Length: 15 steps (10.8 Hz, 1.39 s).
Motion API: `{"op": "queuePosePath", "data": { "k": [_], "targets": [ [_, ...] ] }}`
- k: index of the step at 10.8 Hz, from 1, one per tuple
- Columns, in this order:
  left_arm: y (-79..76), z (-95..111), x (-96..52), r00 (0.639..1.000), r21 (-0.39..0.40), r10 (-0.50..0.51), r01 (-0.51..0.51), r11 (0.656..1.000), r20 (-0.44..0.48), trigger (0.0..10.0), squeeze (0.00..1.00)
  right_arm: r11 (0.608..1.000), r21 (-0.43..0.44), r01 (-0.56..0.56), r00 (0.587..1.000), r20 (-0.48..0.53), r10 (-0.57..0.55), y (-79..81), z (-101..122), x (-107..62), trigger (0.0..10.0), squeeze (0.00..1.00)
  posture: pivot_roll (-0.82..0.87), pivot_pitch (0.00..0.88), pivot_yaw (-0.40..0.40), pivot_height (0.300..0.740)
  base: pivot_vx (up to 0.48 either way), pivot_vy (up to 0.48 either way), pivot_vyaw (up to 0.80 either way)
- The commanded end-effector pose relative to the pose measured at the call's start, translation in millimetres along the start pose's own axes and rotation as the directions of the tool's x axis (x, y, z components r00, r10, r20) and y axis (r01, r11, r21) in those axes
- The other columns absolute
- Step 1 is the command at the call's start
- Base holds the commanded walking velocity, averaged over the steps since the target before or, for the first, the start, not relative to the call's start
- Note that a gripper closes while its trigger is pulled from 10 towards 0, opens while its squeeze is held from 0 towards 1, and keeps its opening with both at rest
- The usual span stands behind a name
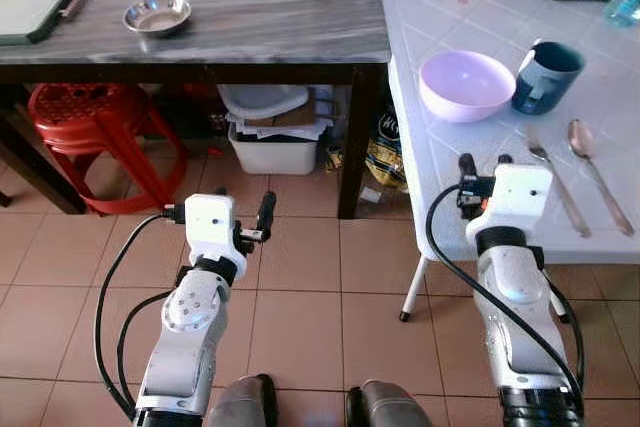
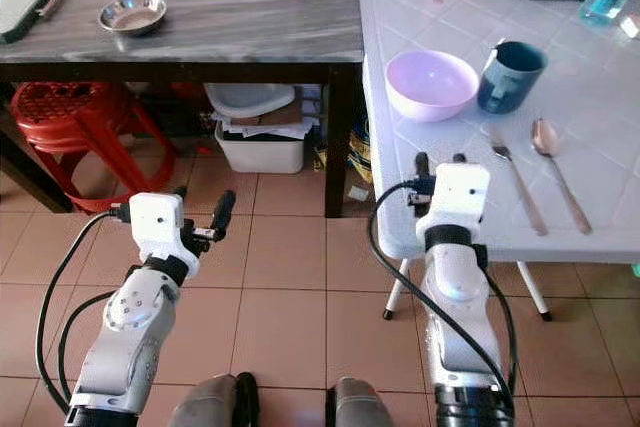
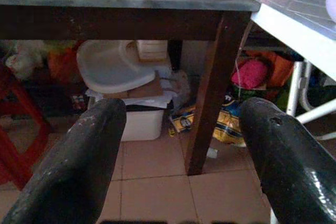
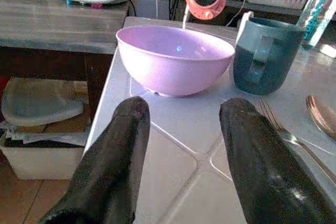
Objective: Setting the table
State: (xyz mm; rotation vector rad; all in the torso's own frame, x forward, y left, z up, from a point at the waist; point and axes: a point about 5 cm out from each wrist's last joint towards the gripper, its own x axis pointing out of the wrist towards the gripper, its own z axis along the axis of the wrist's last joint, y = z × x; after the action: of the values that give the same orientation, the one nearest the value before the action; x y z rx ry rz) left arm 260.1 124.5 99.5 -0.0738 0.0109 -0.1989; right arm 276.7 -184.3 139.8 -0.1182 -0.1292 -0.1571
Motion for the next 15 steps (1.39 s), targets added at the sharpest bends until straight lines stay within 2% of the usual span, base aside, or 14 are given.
{"op": "queuePosePath", "data": {
  "k": [1, 2, 3, 4, 6, 8, 9, 10, 11, 12, 13, 14, 15],
  "targets": [
    [-1.4, 0.8, -1.0, 1.000, -0.008, -0.011, 0.011, 1.000, -0.001, 10.0, 0.00, 1.000, 0.006, 0.015, 1.000, 0.013, -0.015, 0.5, 1.1, 0.6, 10.0, 1.00, -0.09, 0.148, 0.040, 0.740, 0.000, 0.000, 0.00],
    [-1.9, 0.9, -0.6, 1.000, -0.013, -0.017, 0.017, 1.000, 0.000, 10.0, 0.00, 0.998, 0.048, -0.027, 1.000, -0.006, 0.028, 5.6, 1.5, 0.8, 10.0, 1.00, -0.09, 0.147, 0.040, 0.740, 0.000, 0.000, 0.00],
    [-3.1, 1.0, -0.5, 1.000, -0.018, -0.026, 0.026, 1.000, 0.002, 10.0, 0.00, 0.995, 0.083, -0.060, 0.998, 0.010, 0.060, 11.2, 4.3, -0.8, 10.0, 0.91, -0.09, 0.146, 0.040, 0.740, 0.000, 0.000, 0.00],
    [-4.6, 1.5, -1.0, 0.999, -0.030, -0.037, 0.037, 0.999, 0.004, 10.0, 0.00, 0.993, 0.105, -0.061, 0.998, -0.012, 0.063, 12.6, 1.9, -0.9, 10.0, 0.92, -0.09, 0.148, 0.038, 0.740, 0.000, 0.000, -0.40],
    [-6.3, 2.7, -1.3, 0.998, -0.041, -0.055, 0.056, 0.998, 0.009, 10.0, 0.00, 0.993, 0.103, -0.065, 0.998, 0.001, 0.066, 11.9, 3.4, 0.4, 10.0, 1.00, -0.09, 0.147, 0.036, 0.740, 0.000, 0.000, -0.60],
    [-6.7, 2.7, -1.2, 0.998, -0.044, -0.063, 0.063, 0.997, 0.010, 10.0, 0.00, 0.994, 0.094, -0.062, 0.998, 0.009, 0.061, 10.4, 5.0, 2.4, 10.0, 1.00, -0.09, 0.147, 0.036, 0.740, 0.261, 0.000, -0.21],
    [-6.7, 2.5, -1.6, 0.998, -0.042, -0.063, 0.063, 0.997, 0.008, 10.0, 0.00, 0.994, 0.090, -0.068, 0.998, 0.008, 0.067, 11.6, 4.0, 1.4, 10.0, 0.73, -0.09, 0.151, 0.038, 0.740, 0.259, 0.000, 0.00],
    [-6.5, 2.8, -2.0, 0.998, -0.041, -0.064, 0.064, 0.997, 0.009, 10.0, 0.00, 0.994, 0.088, -0.071, 0.997, 0.008, 0.071, 12.7, 3.8, 0.7, 10.0, 0.24, -0.09, 0.151, 0.038, 0.740, 0.270, 0.000, 0.00],
    [-7.0, 2.9, -2.0, 0.997, -0.043, -0.071, 0.072, 0.996, 0.011, 10.0, 0.00, 0.993, 0.082, -0.087, 0.996, 0.015, 0.086, 15.4, 5.2, 0.7, 10.0, 0.00, -0.09, 0.152, 0.039, 0.740, 0.341, 0.000, 0.00],
    [-7.2, 3.3, -2.3, 0.997, -0.045, -0.073, 0.074, 0.996, 0.013, 10.0, 0.00, 0.992, 0.081, -0.092, 0.996, 0.018, 0.091, 16.3, 5.9, 0.7, 10.0, 0.00, -0.09, 0.153, 0.039, 0.740, 0.356, 0.000, 0.00],
    [-6.7, 3.1, -2.6, 0.998, -0.048, -0.067, 0.068, 0.997, 0.012, 10.0, 0.00, 0.990, 0.095, -0.105, 0.994, 0.022, 0.103, 17.2, 6.5, 0.9, 10.0, 1.00, -0.09, 0.154, 0.038, 0.740, 0.304, 0.000, -0.49],
    [-6.2, 3.9, -2.5, 0.998, -0.052, -0.061, 0.062, 0.997, 0.016, 10.0, 0.00, 0.991, 0.081, -0.102, 0.995, 0.030, 0.100, 16.4, 7.8, 1.6, 10.0, 1.00, -0.09, 0.155, 0.037, 0.740, 0.000, 0.000, -0.56],
    [-5.7, 4.5, -2.9, 0.998, -0.058, -0.058, 0.059, 0.997, 0.021, 10.0, 0.00, 0.992, 0.070, -0.102, 0.994, 0.039, 0.100, 16.2, 9.4, 2.9, 10.0, 0.24, -0.09, 0.155, 0.037, 0.740, 0.000, 0.000, 0.00]
  ]
}}
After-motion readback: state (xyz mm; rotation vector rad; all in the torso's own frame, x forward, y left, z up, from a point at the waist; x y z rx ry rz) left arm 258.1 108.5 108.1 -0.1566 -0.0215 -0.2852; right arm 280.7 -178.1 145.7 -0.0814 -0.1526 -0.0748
